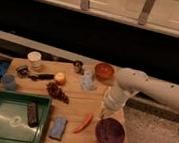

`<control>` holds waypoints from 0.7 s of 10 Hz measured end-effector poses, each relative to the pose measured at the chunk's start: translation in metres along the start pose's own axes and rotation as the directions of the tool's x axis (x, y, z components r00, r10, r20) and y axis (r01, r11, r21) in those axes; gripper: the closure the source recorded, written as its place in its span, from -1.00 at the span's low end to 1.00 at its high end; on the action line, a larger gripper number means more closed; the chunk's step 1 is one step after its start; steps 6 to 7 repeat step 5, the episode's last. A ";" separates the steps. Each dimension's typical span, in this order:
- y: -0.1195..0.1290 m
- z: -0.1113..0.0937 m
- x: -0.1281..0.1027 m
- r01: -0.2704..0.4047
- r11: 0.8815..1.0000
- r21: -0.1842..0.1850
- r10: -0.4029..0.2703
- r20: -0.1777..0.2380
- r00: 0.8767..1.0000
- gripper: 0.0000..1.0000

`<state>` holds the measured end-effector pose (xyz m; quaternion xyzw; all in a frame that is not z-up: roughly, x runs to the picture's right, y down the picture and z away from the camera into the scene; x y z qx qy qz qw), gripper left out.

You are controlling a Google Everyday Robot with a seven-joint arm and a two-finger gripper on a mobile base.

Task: Place fork in purple bowl

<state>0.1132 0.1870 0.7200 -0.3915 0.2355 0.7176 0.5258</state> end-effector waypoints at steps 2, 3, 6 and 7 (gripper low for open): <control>0.009 0.000 -0.004 0.027 1.000 -0.011 -0.027 0.003 1.000 -0.46; 0.013 -0.001 -0.006 0.039 0.999 -0.016 -0.039 0.007 0.999 -0.58; 0.016 -0.001 -0.007 0.051 0.998 -0.023 -0.050 0.007 0.999 -0.60; 0.016 -0.001 -0.007 0.051 0.998 -0.023 -0.050 0.007 0.999 -0.60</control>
